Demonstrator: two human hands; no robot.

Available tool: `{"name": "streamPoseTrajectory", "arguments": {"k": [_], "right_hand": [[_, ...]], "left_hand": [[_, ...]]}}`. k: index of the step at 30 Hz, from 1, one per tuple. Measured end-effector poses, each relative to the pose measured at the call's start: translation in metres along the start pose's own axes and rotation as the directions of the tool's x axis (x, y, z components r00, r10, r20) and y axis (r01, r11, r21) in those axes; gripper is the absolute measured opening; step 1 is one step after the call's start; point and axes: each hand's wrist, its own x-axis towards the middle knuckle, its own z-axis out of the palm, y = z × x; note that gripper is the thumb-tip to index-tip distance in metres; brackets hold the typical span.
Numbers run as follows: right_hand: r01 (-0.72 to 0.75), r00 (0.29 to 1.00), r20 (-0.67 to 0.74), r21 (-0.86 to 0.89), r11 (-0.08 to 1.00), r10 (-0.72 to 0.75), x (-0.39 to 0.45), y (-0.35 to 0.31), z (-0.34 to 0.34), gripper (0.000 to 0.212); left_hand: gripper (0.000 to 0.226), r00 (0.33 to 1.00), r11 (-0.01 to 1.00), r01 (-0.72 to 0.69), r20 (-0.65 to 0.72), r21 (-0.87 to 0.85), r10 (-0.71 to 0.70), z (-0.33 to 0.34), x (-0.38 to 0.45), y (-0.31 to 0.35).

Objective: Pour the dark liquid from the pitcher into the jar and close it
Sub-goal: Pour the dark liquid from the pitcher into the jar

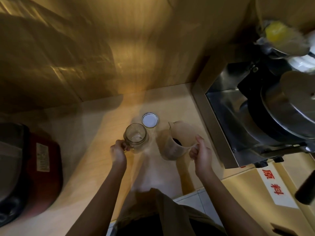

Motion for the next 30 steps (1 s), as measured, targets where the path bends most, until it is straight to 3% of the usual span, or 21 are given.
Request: {"name": "streamPoseTrajectory", "arguments": {"k": [8,11,14,17,22,26,30], "right_hand": [[0.319,0.946,-0.012,-0.116,0.94,-0.323,-0.011,-0.037,-0.003,0.05],[0.473,0.881,0.062,-0.149,0.868,-0.469,-0.006,-0.053,-0.004,0.059],[0.554,0.832,0.104,-0.141,0.82,-0.544,0.0,-0.076,-0.001,0.053],[0.621,0.784,0.16,-0.164,0.767,-0.6,0.002,-0.101,0.005,0.051],[0.72,0.691,0.31,-0.213,0.66,-0.653,0.006,-0.151,0.02,0.051],[0.789,0.604,0.412,-0.196,0.582,-0.682,0.005,-0.193,0.034,0.056],[0.881,0.47,0.544,-0.248,0.402,-0.695,-0.002,-0.222,0.054,0.057]], "left_hand": [[0.033,0.993,0.999,0.019,0.113,0.042,-0.023,-0.007,0.007,0.018],[0.036,0.987,0.992,-0.053,0.16,0.115,0.035,-0.004,0.003,0.043],[0.038,0.979,0.974,-0.139,0.176,0.176,0.108,-0.001,-0.004,0.069],[0.034,0.96,0.951,-0.205,0.235,0.232,0.15,-0.003,-0.01,0.094],[0.041,0.914,0.952,-0.244,0.372,0.184,0.162,-0.006,-0.033,0.134],[0.04,0.904,0.943,-0.286,0.374,0.172,0.206,-0.008,-0.052,0.151],[0.043,0.899,0.915,-0.337,0.363,0.221,0.244,-0.011,-0.063,0.157]]}}
